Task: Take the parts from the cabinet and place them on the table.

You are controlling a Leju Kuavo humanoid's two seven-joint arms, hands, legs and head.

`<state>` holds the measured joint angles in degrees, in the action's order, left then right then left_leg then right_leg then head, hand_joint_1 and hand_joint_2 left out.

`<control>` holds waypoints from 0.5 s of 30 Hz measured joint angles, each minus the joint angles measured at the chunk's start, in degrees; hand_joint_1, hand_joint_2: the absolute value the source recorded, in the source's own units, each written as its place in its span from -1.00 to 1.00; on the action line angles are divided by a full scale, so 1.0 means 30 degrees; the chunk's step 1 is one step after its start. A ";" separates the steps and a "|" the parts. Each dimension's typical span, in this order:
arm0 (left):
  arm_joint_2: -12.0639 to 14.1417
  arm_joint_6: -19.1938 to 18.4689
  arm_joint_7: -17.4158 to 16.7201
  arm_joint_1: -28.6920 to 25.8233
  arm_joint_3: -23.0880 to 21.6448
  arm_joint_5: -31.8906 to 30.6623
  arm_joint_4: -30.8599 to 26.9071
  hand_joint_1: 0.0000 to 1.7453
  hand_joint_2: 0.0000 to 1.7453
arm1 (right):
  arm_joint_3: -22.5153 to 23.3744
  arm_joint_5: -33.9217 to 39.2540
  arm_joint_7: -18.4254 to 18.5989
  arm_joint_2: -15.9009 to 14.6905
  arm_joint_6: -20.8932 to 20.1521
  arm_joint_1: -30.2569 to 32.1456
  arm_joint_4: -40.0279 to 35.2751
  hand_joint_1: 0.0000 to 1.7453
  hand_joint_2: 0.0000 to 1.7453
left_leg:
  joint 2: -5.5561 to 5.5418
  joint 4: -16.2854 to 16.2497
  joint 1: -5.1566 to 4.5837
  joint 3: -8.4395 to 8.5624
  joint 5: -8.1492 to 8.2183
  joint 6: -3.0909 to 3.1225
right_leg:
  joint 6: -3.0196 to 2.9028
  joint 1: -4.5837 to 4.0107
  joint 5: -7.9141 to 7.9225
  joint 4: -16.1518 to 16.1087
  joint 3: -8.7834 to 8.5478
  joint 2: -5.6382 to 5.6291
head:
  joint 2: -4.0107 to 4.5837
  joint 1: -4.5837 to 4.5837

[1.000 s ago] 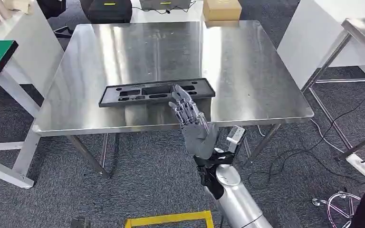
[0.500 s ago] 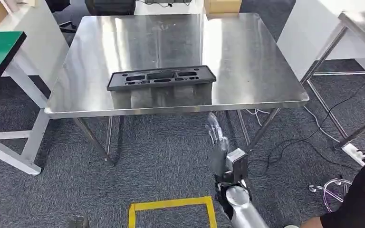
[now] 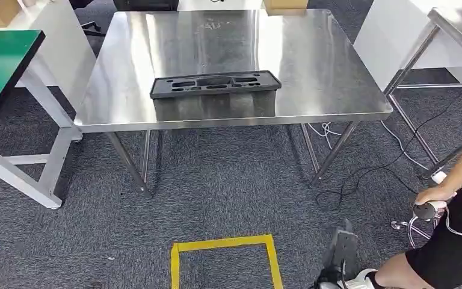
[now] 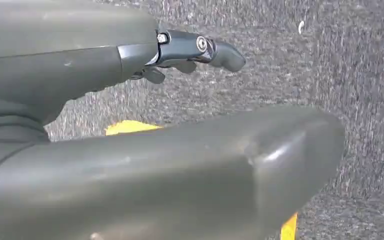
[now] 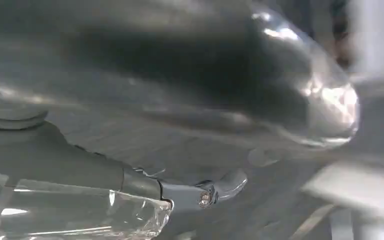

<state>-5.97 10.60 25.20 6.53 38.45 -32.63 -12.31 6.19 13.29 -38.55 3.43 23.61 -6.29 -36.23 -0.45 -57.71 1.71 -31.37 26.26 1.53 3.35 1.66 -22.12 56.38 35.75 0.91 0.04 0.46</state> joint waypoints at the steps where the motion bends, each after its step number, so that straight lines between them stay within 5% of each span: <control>1: 0.0079 -0.0072 0.0000 0.0035 -0.0007 -0.0051 0.0000 -1.00 -1.00 | 0.0556 0.0181 0.0723 -0.0145 -0.0057 -0.0077 0.1004 -1.00 -1.00 | -0.0016 0.0063 -0.0110 -0.0232 -0.0248 0.0355 | -0.0279 -0.0011 -0.0915 0.0765 0.0487 -0.0075 | -0.0007 -0.0050; 3: 0.0254 -0.0160 0.0000 0.0091 -0.0007 -0.0073 -0.0007 -1.00 -1.00 | 0.1293 0.0644 0.2098 -0.0210 -0.1512 -0.0120 0.2542 -1.00 -1.00 | 0.0023 0.0060 -0.0191 -0.0755 -0.0631 0.0651 | -0.0622 0.0034 -0.2739 0.3511 0.1434 -0.0140 | 0.0000 -0.0182; 4: 0.0321 -0.0174 -0.0050 0.0121 0.0000 -0.0051 -0.0007 -1.00 -1.00 | 0.1657 0.1134 0.2946 -0.0304 -0.3357 -0.0073 0.3228 -1.00 -1.00 | 0.0026 0.0049 -0.0233 -0.1064 -0.0864 0.0668 | -0.0598 0.0057 -0.3448 0.5178 0.1903 -0.0169 | -0.0007 -0.0197; 6: 0.0452 -0.0371 -0.0189 0.0135 0.0000 0.0103 -0.0007 -1.00 -1.00 | 0.2205 0.0884 0.3436 -0.0408 -0.5160 -0.0036 0.4372 -1.00 -1.00 | 0.0042 0.0030 -0.0307 -0.1638 -0.1315 0.0591 | -0.0196 0.0032 -0.3338 0.6287 0.1712 -0.0238 | 0.0000 -0.0226; 8: 0.0656 -0.0546 -0.0248 0.0172 0.0007 0.0153 -0.0007 -1.00 -1.00 | 0.2198 0.0004 0.3811 -0.0451 -0.4859 -0.0084 0.5091 -1.00 -1.00 | 0.0062 0.0022 -0.0313 -0.2170 -0.1749 0.0448 | 0.0199 0.0050 -0.2215 0.4263 -0.0057 -0.0235 | 0.0000 -0.0233; 9: 0.0751 -0.0575 -0.0350 0.0222 0.0007 0.0183 -0.0007 -1.00 -1.00 | 0.2176 -0.0520 0.4314 -0.0524 -0.4772 -0.0145 0.5441 -1.00 -1.00 | 0.0055 0.0020 -0.0311 -0.2389 -0.1971 0.0357 | 0.0169 0.0044 -0.2030 0.2562 -0.1362 -0.0237 | 0.0000 -0.0241; 10: 0.0904 -0.0612 -0.0474 0.0285 0.0015 0.0190 -0.0015 -1.00 -1.00 | 0.2118 -0.0971 0.4802 -0.0575 -0.4611 -0.0188 0.5702 -1.00 -1.00 | 0.0038 -0.0027 -0.0338 -0.2464 -0.2144 0.0222 | -0.0073 0.0035 -0.2552 0.0710 -0.2733 -0.0250 | -0.0007 -0.0262; 11: 0.0984 -0.0626 -0.0569 0.0327 0.0015 0.0190 -0.0007 -1.00 -1.00 | 0.2045 -0.1240 0.5085 -0.0619 -0.4429 -0.0193 0.5913 -1.00 -1.00 | 0.0042 -0.0019 -0.0391 -0.2577 -0.2357 0.0055 | -0.0304 -0.0322 -0.2979 -0.0706 -0.3493 -0.0334 | -0.0007 -0.0306; 14: 0.1411 -0.0582 -0.0910 0.0489 0.0131 0.0321 -0.0007 -1.00 -1.00 | 0.1704 -0.2396 0.6523 -0.0655 -0.3557 -0.0033 0.6662 -1.00 -1.00 | 0.0047 0.0310 -0.0330 -0.2492 -0.3002 -0.0317 | -0.0701 -0.0416 -0.2593 -0.0461 -0.2944 -0.0320 | 0.0000 -0.0226; 15: 0.1516 -0.0590 -0.1079 0.0501 0.0219 0.0350 0.0007 -1.00 -1.00 | 0.1476 -0.2741 0.7156 -0.0626 -0.3424 0.0098 0.6883 -1.00 -1.00 | 0.0032 0.0279 -0.0225 -0.2617 -0.3029 -0.0405 | -0.0949 0.0094 -0.2299 -0.0544 -0.2803 -0.0238 | 0.0000 -0.0204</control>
<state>-1.42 8.83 21.96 8.03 39.10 -31.58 -12.28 10.62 5.07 -17.08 1.55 13.33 -6.00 -15.58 -0.36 -56.87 1.04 -39.22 17.17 0.31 0.50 1.94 -29.02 54.75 27.34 0.20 0.04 -0.15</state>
